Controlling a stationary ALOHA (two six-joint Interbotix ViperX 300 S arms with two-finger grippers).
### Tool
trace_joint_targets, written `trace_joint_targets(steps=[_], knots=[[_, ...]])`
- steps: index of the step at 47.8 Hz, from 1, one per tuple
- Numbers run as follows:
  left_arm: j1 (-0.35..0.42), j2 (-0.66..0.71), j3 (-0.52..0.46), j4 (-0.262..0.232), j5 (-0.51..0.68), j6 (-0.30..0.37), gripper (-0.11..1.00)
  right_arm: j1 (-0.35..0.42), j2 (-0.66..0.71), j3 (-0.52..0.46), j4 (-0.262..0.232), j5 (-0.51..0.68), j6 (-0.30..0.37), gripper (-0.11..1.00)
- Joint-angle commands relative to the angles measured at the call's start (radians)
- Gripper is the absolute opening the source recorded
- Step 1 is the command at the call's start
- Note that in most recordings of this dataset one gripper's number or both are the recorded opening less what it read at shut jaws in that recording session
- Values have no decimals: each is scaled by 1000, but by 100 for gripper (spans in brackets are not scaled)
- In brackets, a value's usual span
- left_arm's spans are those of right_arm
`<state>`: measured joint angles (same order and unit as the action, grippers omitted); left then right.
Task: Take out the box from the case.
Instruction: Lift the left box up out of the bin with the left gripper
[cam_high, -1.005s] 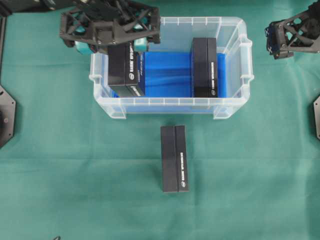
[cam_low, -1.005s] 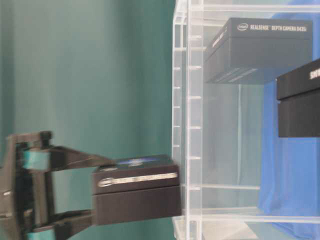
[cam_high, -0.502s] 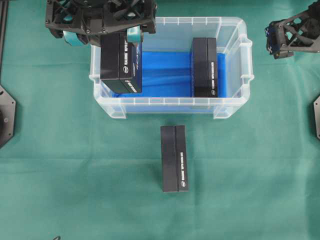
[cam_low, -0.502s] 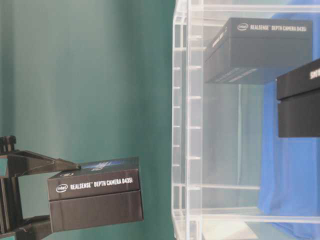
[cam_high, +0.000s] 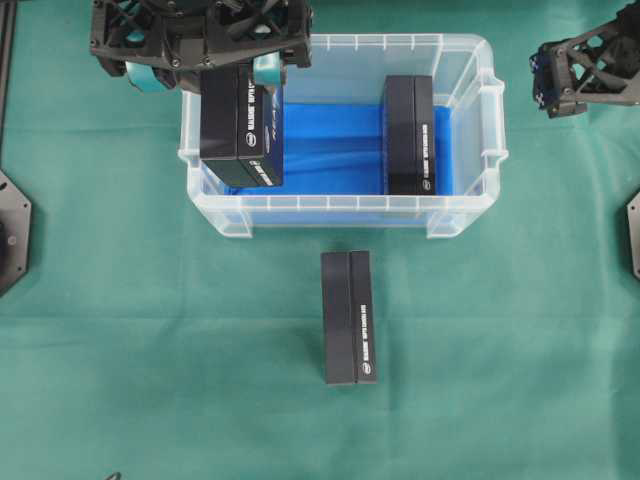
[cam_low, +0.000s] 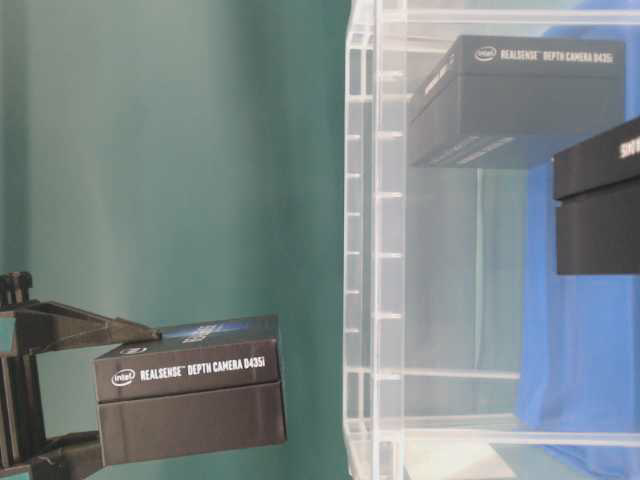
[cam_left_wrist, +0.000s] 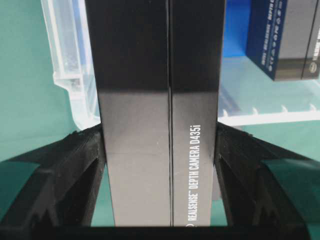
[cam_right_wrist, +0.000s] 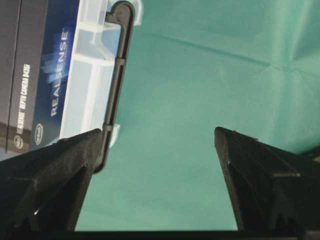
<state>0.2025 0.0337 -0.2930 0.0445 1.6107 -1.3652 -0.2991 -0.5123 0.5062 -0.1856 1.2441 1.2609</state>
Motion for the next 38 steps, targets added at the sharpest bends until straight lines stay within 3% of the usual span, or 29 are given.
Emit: trace_joint_targets(steps=[1,38], knots=[[-2,-29,-25,5,-3,-2,60,0,-9,-11,-3,-5,0,91],[-28,-34,-17,6,-3,-14,60,-2,-11,-9,-2,-3,0,91]])
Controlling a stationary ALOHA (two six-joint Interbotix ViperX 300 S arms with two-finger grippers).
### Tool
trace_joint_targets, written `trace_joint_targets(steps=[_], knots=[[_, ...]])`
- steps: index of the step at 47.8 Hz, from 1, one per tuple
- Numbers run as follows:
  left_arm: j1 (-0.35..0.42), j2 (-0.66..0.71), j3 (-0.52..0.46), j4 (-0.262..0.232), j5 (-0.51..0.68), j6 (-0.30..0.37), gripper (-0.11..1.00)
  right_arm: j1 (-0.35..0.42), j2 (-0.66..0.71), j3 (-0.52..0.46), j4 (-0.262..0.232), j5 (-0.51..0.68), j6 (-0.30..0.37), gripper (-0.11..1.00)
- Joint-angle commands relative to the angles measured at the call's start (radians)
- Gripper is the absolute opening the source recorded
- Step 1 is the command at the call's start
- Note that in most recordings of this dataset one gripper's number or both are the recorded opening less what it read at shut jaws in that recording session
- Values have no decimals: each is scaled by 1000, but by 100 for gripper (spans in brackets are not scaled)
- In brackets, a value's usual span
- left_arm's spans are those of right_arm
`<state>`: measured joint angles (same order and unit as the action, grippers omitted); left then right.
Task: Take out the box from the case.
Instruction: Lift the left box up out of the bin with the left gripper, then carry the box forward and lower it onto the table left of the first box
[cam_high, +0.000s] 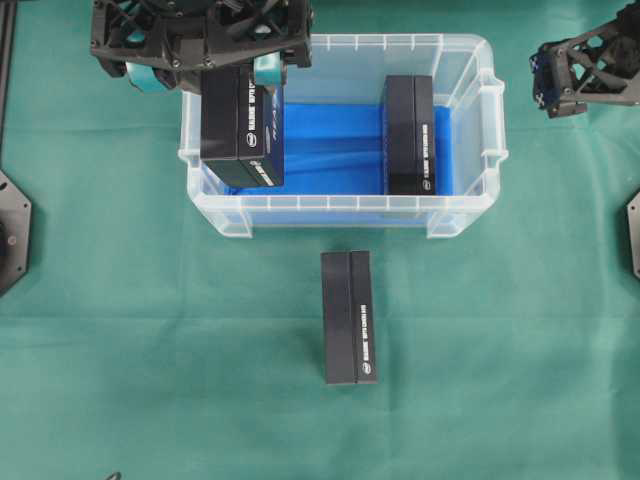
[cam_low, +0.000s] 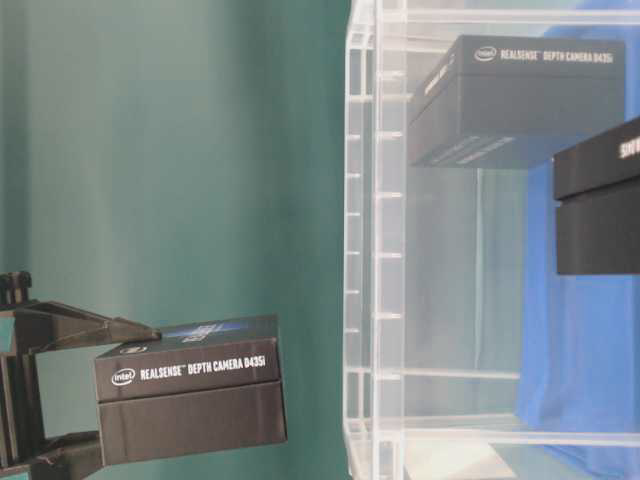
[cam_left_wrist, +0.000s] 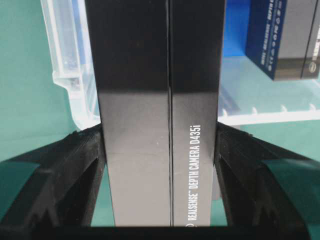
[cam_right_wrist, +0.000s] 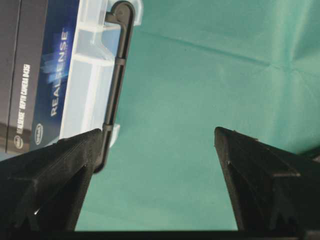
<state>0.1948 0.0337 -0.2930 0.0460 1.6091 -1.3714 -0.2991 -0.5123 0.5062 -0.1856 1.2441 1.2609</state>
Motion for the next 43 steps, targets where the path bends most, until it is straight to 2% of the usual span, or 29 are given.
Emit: trace_joint_targets(steps=[1,13,32,43], knots=[[-26,-34,-17,5,-2,-11,60,0,-11,-9,-2,-2,0,91],[-115,-41,-6,5,-2,-84,60,-2,-11,-11,-2,0,2,91],[-322,-72,54,3,0,-301,60,-2,-11,-11,-2,0,0,91],[-433,-69,52,3,-5,-431,60,0,-11,-9,-3,0,2,91]])
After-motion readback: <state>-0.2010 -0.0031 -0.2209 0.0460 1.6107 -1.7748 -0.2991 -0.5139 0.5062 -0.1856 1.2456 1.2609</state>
